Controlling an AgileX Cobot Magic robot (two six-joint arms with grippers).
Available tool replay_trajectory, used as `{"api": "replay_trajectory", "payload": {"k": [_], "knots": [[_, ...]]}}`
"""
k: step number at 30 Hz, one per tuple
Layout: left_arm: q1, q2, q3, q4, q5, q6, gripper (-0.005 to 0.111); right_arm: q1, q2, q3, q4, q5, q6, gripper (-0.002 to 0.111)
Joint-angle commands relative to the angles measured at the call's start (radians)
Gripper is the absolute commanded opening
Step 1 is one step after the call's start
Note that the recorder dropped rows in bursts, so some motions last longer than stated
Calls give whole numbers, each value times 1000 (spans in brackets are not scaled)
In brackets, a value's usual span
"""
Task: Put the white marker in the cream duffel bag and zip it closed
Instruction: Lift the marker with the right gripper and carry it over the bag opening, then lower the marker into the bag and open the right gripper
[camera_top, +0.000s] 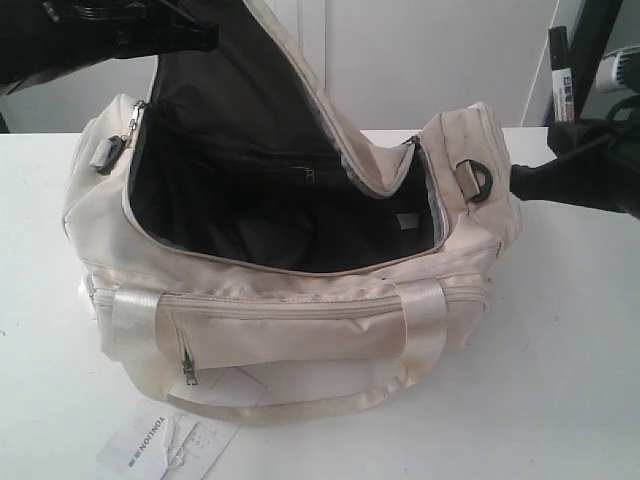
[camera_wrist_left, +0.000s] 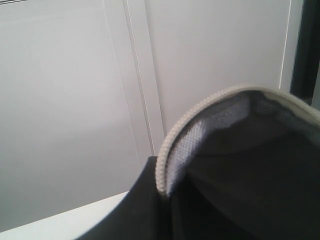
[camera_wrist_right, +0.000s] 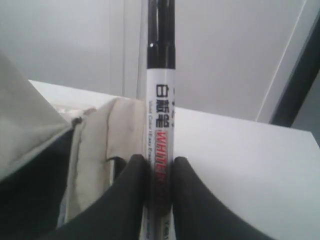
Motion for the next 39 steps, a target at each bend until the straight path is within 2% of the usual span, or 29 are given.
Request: {"api": "replay_trajectory", "payload": {"k": [1, 7, 11, 15, 21, 31, 39], "knots": [[2, -7, -9, -13, -17, -1, 0, 80, -7, 8, -102, -128, 93, 0], [2, -7, -9, -13, -17, -1, 0, 145, 18, 18, -523, -325, 494, 0], [2, -7, -9, -13, -17, -1, 0, 159, 78, 18, -772, -491, 663, 0], [2, -7, -9, -13, -17, -1, 0, 159, 163, 16, -925, -661, 723, 0], [2, -7, -9, -13, -17, -1, 0, 160, 268, -9, -1009, -826, 741, 0], [2, -7, -9, -13, -17, -1, 0, 263, 374, -163, -1070, -696, 741, 0], [2, -7, -9, -13, -17, -1, 0, 276, 478, -252, -1066, -523, 736, 0]]}}
